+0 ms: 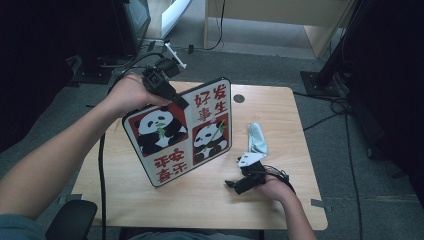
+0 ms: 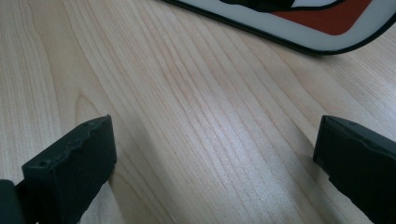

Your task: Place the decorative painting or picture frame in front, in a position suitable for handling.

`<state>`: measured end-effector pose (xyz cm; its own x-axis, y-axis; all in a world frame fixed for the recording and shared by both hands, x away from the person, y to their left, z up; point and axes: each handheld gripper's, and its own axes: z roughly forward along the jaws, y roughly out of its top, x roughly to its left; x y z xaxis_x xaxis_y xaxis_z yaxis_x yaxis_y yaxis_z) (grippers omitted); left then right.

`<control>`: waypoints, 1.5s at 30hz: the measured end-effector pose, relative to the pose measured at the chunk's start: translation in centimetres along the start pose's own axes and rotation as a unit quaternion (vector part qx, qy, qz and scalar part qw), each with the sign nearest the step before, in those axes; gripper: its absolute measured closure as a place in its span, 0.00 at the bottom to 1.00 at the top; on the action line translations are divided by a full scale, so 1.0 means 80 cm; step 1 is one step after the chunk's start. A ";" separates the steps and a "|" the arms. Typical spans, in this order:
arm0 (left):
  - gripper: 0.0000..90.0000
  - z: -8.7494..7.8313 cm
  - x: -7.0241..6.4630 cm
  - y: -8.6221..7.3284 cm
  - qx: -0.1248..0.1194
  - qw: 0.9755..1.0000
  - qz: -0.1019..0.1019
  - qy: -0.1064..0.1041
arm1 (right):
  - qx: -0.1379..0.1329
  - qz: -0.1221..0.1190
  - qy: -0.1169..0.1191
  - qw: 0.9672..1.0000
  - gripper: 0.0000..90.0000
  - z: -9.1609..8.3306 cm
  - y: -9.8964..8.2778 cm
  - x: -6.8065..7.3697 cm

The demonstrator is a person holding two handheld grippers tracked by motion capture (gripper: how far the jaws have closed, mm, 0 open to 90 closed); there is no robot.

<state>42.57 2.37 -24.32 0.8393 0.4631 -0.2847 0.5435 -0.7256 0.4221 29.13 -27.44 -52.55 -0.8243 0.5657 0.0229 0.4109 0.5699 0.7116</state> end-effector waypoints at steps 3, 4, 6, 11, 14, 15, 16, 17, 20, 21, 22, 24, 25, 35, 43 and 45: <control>0.91 0.000 0.004 0.000 -0.001 1.000 -0.006 -0.002 | 0.000 0.000 0.000 1.000 0.00 0.000 0.000 0.000; 0.90 0.000 0.007 0.001 -0.001 1.000 -0.006 -0.004 | 0.001 0.000 0.001 1.000 0.00 0.000 0.000 0.000; 0.90 0.001 0.009 0.001 -0.001 1.000 -0.006 -0.008 | 0.001 -0.001 0.001 1.000 0.00 0.000 0.000 0.000; 0.90 0.000 0.013 0.001 -0.001 1.000 -0.007 -0.008 | 0.000 -0.001 0.001 1.000 0.00 0.000 0.000 0.000; 0.88 0.000 0.017 0.001 -0.003 1.000 -0.011 -0.021 | 0.000 -0.001 0.001 1.000 0.00 0.000 0.000 0.000; 0.87 0.000 0.017 0.001 -0.003 1.000 -0.011 -0.021 | 0.000 -0.001 0.001 1.000 0.00 0.000 0.000 0.000; 0.87 0.000 0.018 0.000 -0.007 1.000 -0.010 -0.026 | 0.000 -0.001 0.001 1.000 0.00 0.000 0.000 0.000; 0.81 -0.001 0.018 0.000 -0.011 1.000 -0.008 -0.028 | 0.000 -0.002 0.001 1.000 0.00 0.000 0.001 -0.001; 0.75 -0.004 0.015 -0.001 -0.019 1.000 -0.001 -0.022 | -0.001 -0.004 0.001 1.000 0.00 0.001 0.001 -0.001; 0.73 -0.004 0.015 -0.001 -0.019 1.000 -0.001 -0.022 | -0.001 -0.004 0.001 1.000 0.00 0.001 0.001 -0.001; 0.71 -0.007 0.014 -0.003 -0.026 1.000 0.009 -0.014 | -0.001 -0.004 0.001 1.000 0.00 0.001 0.001 -0.001; 0.67 -0.010 0.014 -0.005 -0.030 0.999 0.014 -0.008 | -0.001 -0.004 0.001 1.000 0.00 0.001 0.001 -0.001; 0.65 -0.010 0.014 -0.005 -0.030 0.999 0.014 -0.008 | -0.001 -0.004 0.001 1.000 0.00 0.001 0.001 -0.001; 0.54 -0.031 0.018 -0.026 -0.061 0.998 0.027 0.004 | -0.001 -0.004 0.002 1.000 0.00 0.001 0.001 -0.002; 0.48 -0.043 0.018 -0.051 -0.078 0.996 0.040 0.026 | 0.000 -0.007 0.007 1.000 0.00 0.003 0.004 -0.006; 0.46 -0.044 0.018 -0.054 -0.081 0.996 0.040 0.029 | 0.000 -0.004 0.006 1.000 0.00 0.004 0.004 -0.005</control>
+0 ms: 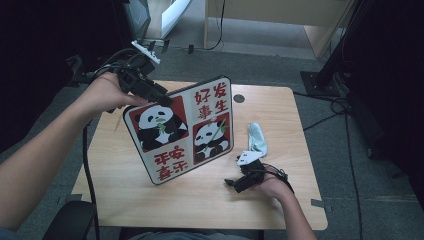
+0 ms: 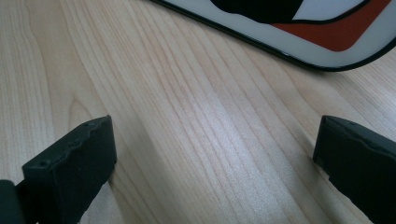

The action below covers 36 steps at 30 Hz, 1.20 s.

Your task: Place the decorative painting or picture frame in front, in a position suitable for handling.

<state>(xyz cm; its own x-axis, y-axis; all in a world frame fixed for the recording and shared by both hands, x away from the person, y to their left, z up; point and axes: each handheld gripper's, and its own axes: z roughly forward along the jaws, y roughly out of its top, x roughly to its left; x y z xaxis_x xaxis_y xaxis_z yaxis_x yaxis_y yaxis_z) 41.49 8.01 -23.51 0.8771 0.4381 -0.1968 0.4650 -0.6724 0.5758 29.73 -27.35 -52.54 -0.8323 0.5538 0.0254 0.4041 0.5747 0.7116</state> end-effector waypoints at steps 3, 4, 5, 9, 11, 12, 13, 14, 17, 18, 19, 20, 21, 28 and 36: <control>0.44 -0.005 -0.001 -0.007 -0.010 1.000 0.004 0.006 | 0.000 0.001 0.000 1.000 0.00 0.000 0.000 0.000; 0.44 -0.007 -0.002 -0.010 -0.014 1.000 0.007 0.006 | -0.002 0.001 0.001 1.000 0.00 0.001 0.001 -0.001; 0.43 -0.010 -0.003 -0.014 -0.020 1.000 0.010 0.010 | -0.002 0.004 0.005 1.000 0.00 0.000 0.001 -0.002; 0.42 -0.016 -0.005 -0.023 -0.026 0.999 0.014 0.016 | -0.010 0.028 0.019 0.999 0.03 -0.003 0.001 -0.009; 0.42 -0.019 -0.005 -0.028 -0.028 0.999 0.014 0.020 | -0.010 0.036 0.023 0.999 0.09 -0.006 0.002 -0.012; 0.42 -0.020 -0.005 -0.031 -0.030 0.999 0.015 0.023 | -0.009 0.037 0.022 0.999 0.09 -0.008 0.002 -0.014; 0.42 -0.022 -0.004 -0.034 -0.032 0.999 0.013 0.024 | -0.009 0.035 0.021 0.999 0.09 -0.009 0.003 -0.014; 0.42 -0.023 -0.004 -0.037 -0.034 0.999 0.012 0.025 | -0.008 0.030 0.019 0.999 0.09 -0.010 0.004 -0.014; 0.42 -0.026 -0.003 -0.045 -0.040 0.999 0.009 0.030 | -0.015 0.027 0.015 0.999 0.09 -0.016 0.008 -0.014; 0.42 -0.027 -0.002 -0.050 -0.042 0.999 0.008 0.030 | -0.023 0.027 0.010 0.999 0.12 -0.022 0.011 -0.015; 0.42 -0.028 -0.002 -0.056 -0.047 0.998 0.008 0.035 | -0.025 0.031 0.009 0.999 0.15 -0.025 0.012 -0.016; 0.42 -0.028 -0.002 -0.056 -0.047 0.998 0.008 0.035 | -0.025 0.031 0.009 0.999 0.15 -0.025 0.012 -0.016; 0.42 -0.030 -0.003 -0.063 -0.054 0.998 0.004 0.039 | -0.028 0.034 0.011 0.999 0.15 -0.030 0.013 -0.019; 0.43 -0.035 -0.008 -0.081 -0.059 0.997 0.000 0.053 | -0.043 0.040 -0.008 0.998 0.15 -0.047 0.014 -0.028; 0.43 -0.041 -0.009 -0.102 -0.075 0.996 0.001 0.055 | -0.067 0.080 -0.074 0.992 0.21 -0.069 0.017 -0.051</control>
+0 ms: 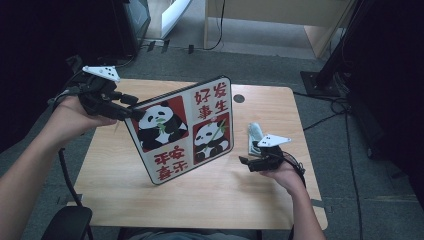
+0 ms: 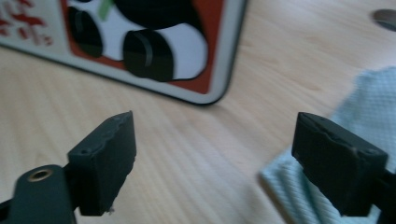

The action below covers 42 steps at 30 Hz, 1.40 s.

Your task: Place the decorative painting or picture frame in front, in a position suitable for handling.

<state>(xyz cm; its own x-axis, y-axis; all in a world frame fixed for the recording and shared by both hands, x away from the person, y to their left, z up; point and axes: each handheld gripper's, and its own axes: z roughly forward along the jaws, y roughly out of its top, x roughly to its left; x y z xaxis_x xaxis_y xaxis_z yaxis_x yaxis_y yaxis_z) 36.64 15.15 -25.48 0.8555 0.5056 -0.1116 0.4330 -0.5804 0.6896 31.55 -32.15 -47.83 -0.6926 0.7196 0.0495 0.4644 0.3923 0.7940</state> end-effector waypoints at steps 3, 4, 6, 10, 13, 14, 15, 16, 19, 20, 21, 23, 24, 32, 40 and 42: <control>0.43 -0.003 0.000 -0.009 -0.007 1.000 -0.002 0.001 | -0.004 0.013 -0.020 1.000 0.23 -0.004 0.000 -0.009; 0.42 -0.003 0.000 -0.012 -0.009 1.000 -0.002 0.003 | -0.005 0.017 -0.026 1.000 0.23 -0.004 -0.001 -0.012; 0.42 -0.004 -0.001 -0.016 -0.009 1.000 0.000 0.006 | -0.003 0.022 -0.030 0.999 0.24 -0.004 -0.001 -0.015; 0.44 -0.001 -0.005 -0.031 -0.015 1.000 0.002 0.008 | -0.006 0.046 -0.054 0.997 0.30 -0.003 0.000 -0.025; 0.45 0.002 -0.006 -0.042 -0.015 1.000 -0.007 0.004 | -0.010 0.064 -0.070 0.995 0.34 -0.003 0.003 -0.035; 0.45 0.002 -0.006 -0.042 -0.015 1.000 -0.007 0.004 | -0.010 0.064 -0.070 0.995 0.34 -0.003 0.003 -0.035; 0.45 0.002 -0.006 -0.045 -0.017 1.000 -0.011 0.001 | -0.008 0.061 -0.078 0.995 0.35 -0.003 0.004 -0.038; 0.45 0.003 -0.007 -0.050 -0.018 1.000 -0.014 0.002 | -0.007 0.062 -0.083 0.995 0.35 -0.002 0.005 -0.040; 0.46 0.005 -0.009 -0.064 -0.028 0.999 -0.016 0.006 | -0.002 0.062 -0.096 0.993 0.37 0.001 0.006 -0.049; 0.46 0.005 -0.009 -0.064 -0.028 0.999 -0.016 0.006 | -0.002 0.062 -0.096 0.993 0.37 0.001 0.006 -0.049; 0.46 0.005 -0.010 -0.070 -0.031 0.999 -0.015 0.009 | 0.000 0.069 -0.094 0.993 0.38 0.003 0.005 -0.054; 0.47 0.010 -0.013 -0.084 -0.036 0.999 -0.016 0.006 | 0.003 0.078 -0.093 0.993 0.38 0.005 0.004 -0.061; 0.47 0.010 -0.013 -0.084 -0.036 0.999 -0.016 0.006 | 0.004 0.084 -0.092 0.992 0.38 0.006 0.003 -0.063; 0.56 0.029 -0.020 -0.114 -0.040 0.998 -0.039 0.010 | 0.015 0.096 -0.097 0.991 0.38 0.013 -0.002 -0.076; 0.61 0.046 -0.020 -0.138 -0.054 0.997 -0.054 -0.009 | 0.017 0.106 -0.103 0.989 0.41 0.019 -0.004 -0.083; 0.61 0.052 -0.019 -0.144 -0.059 0.997 -0.058 -0.013 | 0.017 0.107 -0.103 0.989 0.44 0.022 -0.005 -0.086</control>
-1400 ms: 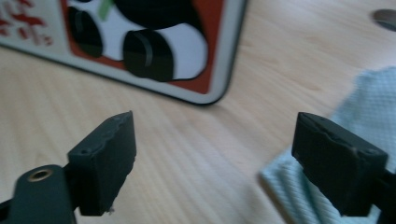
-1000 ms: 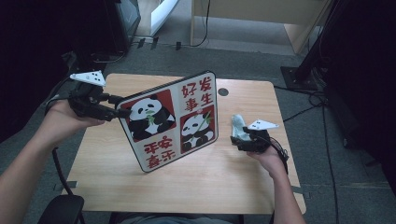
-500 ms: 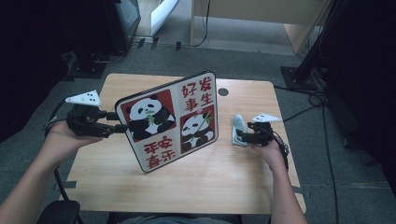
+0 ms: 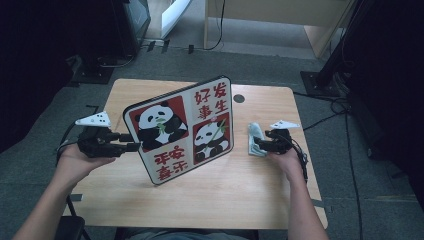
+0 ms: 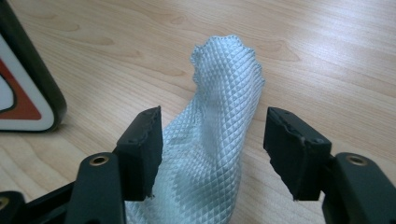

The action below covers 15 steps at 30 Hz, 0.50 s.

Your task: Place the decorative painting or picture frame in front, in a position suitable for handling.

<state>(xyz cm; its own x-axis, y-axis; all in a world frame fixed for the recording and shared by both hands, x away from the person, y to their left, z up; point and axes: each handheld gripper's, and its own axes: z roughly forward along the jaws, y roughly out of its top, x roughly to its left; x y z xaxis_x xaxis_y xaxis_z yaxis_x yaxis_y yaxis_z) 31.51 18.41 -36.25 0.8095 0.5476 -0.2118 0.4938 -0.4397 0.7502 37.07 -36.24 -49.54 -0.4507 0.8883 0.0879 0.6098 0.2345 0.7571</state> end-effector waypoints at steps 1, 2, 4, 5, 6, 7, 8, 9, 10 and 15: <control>0.61 0.005 0.001 -0.005 -0.007 1.000 -0.003 -0.002 | 0.006 0.007 0.000 1.000 0.45 0.004 0.000 -0.002; 0.62 0.005 0.001 -0.005 -0.007 1.000 -0.003 -0.002 | 0.006 0.007 0.000 1.000 0.45 0.004 0.000 -0.002; 0.63 0.008 0.002 -0.012 -0.022 1.000 -0.005 -0.007 | 0.019 0.015 0.008 1.000 0.46 0.009 0.000 -0.004; 0.64 0.011 0.003 -0.015 -0.027 0.999 -0.012 -0.016 | 0.023 0.009 0.007 1.000 0.48 0.013 -0.001 -0.004; 0.64 0.011 0.003 -0.015 -0.027 0.999 -0.012 -0.016 | 0.023 0.009 0.007 1.000 0.48 0.013 -0.001 -0.004; 0.64 0.013 0.004 -0.017 -0.027 0.999 -0.015 -0.018 | 0.022 0.006 0.003 1.000 0.51 0.013 0.000 -0.004; 0.64 0.016 0.004 -0.018 -0.022 0.999 -0.014 -0.020 | 0.022 0.006 0.003 1.000 0.51 0.013 0.000 -0.004; 0.64 0.022 0.001 -0.020 -0.014 1.000 -0.010 -0.022 | 0.017 0.000 0.001 1.000 0.54 0.014 0.002 -0.004; 0.64 0.022 0.001 -0.020 -0.014 1.000 -0.010 -0.022 | 0.017 0.000 0.001 1.000 0.54 0.014 0.002 -0.004; 0.65 0.033 -0.002 -0.020 -0.009 1.000 -0.003 -0.025 | 0.024 -0.003 -0.001 1.000 0.59 0.021 0.003 -0.003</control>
<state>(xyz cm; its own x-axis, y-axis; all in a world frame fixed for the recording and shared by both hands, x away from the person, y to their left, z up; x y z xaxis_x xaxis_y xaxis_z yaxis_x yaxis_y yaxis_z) 31.44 17.11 -39.08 0.8214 0.5141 -0.2472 0.4934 -0.4227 0.7602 38.46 -35.73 -50.49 -0.4523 0.8880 0.0825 0.6377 0.2573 0.7260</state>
